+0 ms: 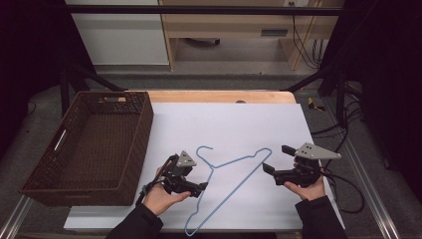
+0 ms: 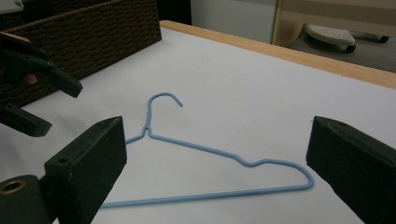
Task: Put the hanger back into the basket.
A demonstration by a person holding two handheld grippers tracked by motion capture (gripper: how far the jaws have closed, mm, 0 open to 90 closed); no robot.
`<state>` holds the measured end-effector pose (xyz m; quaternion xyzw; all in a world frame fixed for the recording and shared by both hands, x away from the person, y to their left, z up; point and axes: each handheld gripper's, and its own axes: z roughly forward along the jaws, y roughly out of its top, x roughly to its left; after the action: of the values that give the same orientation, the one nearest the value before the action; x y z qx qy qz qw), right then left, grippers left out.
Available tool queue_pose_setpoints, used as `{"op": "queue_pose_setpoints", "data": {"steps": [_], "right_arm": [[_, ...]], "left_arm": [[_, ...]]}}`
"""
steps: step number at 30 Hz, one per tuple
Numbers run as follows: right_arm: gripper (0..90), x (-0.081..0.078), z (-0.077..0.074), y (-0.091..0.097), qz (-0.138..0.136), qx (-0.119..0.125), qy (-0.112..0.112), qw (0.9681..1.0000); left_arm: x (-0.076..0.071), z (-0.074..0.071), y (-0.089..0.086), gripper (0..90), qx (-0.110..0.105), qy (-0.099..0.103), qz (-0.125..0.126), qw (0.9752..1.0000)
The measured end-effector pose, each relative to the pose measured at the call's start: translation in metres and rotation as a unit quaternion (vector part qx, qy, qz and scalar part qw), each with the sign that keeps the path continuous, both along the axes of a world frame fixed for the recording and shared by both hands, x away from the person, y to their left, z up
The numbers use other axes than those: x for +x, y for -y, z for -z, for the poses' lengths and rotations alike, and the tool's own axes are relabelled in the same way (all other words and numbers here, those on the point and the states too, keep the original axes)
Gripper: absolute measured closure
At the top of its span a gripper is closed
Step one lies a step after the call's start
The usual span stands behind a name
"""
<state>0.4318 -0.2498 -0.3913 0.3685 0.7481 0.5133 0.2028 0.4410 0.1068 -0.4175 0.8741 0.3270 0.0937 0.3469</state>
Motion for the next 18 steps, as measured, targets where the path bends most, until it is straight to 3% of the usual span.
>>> {"op": "queue_pose_setpoints", "data": {"steps": [7,18], "right_arm": [[5.5,0.001,0.001,-0.002,0.001,-0.002,-0.004,1.0000],[5.5,0.002,0.003,-0.005,-0.003,-0.008,-0.011,0.9999]], "left_arm": [[0.006,0.011,0.017,28.2,0.027,-0.020,0.010,0.9994],[0.010,0.023,0.030,43.3,0.073,-0.050,0.013,0.9960]]}}
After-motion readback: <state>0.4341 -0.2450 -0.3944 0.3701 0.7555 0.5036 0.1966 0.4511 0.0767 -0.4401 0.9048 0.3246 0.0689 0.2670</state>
